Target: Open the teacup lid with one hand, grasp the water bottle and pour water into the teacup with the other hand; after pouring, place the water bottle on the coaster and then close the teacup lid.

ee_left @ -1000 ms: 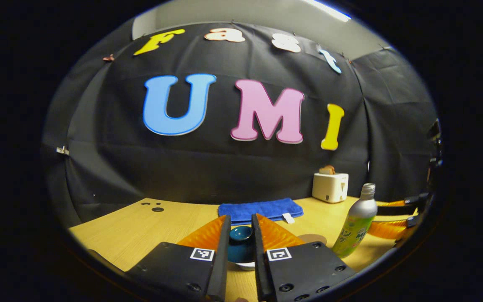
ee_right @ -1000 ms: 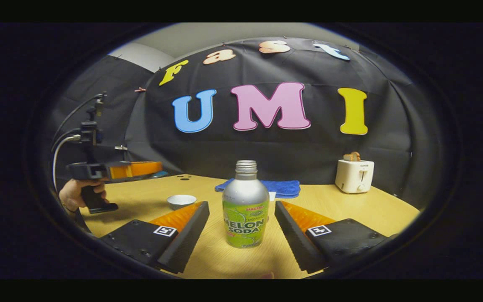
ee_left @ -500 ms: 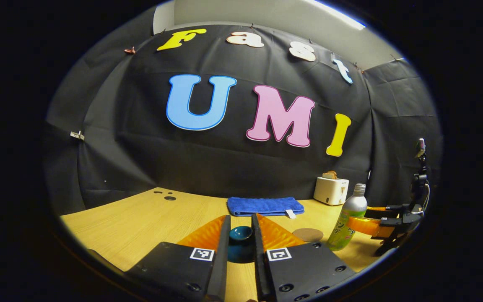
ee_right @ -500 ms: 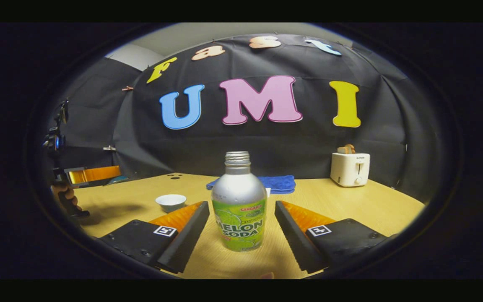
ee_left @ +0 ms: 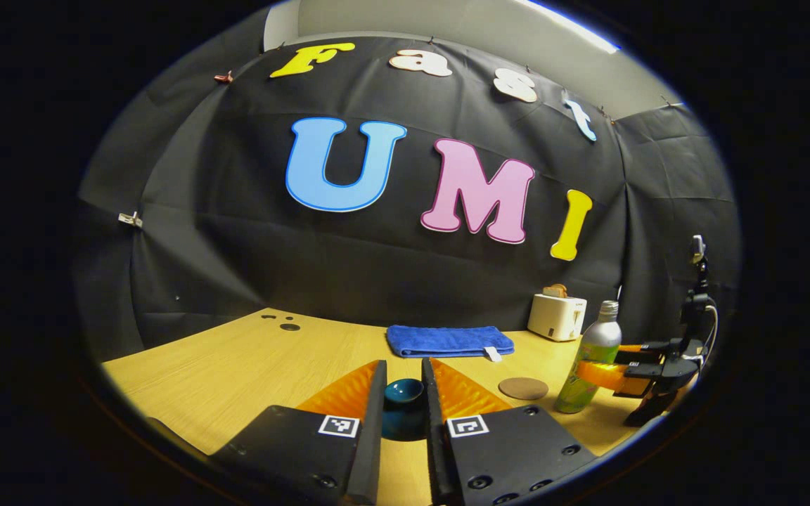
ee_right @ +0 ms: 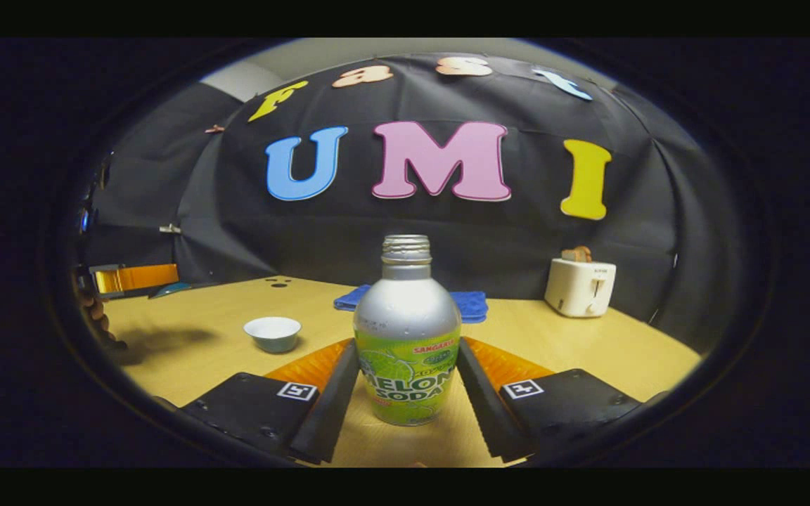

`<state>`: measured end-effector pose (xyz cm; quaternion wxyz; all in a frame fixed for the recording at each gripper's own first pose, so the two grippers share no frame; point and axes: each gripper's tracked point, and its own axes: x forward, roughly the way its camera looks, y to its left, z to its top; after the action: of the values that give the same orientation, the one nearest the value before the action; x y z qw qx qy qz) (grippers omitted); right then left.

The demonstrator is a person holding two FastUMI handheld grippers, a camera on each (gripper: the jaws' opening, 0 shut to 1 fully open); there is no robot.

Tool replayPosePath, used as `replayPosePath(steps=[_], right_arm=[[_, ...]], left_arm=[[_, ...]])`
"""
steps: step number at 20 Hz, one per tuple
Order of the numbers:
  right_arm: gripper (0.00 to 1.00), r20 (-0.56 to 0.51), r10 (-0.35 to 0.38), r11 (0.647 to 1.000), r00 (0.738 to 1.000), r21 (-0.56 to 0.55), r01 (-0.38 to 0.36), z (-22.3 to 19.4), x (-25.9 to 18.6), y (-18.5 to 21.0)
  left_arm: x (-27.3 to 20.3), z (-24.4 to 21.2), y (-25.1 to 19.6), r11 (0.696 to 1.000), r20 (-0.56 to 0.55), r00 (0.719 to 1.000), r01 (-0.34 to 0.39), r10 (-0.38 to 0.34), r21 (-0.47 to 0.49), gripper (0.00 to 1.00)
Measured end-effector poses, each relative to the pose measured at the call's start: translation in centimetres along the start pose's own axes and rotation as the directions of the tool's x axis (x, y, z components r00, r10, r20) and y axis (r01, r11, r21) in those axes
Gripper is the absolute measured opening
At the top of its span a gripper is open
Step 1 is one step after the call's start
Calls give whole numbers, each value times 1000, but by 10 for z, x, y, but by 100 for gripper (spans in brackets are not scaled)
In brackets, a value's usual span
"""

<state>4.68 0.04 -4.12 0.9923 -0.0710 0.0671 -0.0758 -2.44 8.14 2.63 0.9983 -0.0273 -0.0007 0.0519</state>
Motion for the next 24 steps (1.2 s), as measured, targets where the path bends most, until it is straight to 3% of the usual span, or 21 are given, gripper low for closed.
replayPosePath(steps=[2,5,7,11,14,17,24], right_arm=[[80,25,-28,984,999,-174,32,27,2,-3],[80,34,-32,904,999,-424,43,52,14,2],[81,19,-16,841,1000,-540,23,55,26,13],[80,-22,-13,660,1000,-751,-7,44,56,32],[79,-92,-2,553,996,-830,-76,15,72,45],[82,-149,1,494,989,-860,-129,-9,80,53],[79,-152,-12,288,988,-947,-143,-25,94,59]], left_arm=[[-1,2,8,1000,2,1000,-8,8,6,31],[-2,-1,12,1000,-13,1000,10,-10,-12,31],[-3,-2,20,1000,-20,1000,8,-9,-26,31],[-5,2,25,999,-17,1000,9,-10,-34,31],[-6,2,27,999,-21,1000,14,-14,-33,31],[-5,-1,32,999,-28,1000,7,-8,-42,31],[-4,-4,39,999,-36,999,-5,3,-51,31]])
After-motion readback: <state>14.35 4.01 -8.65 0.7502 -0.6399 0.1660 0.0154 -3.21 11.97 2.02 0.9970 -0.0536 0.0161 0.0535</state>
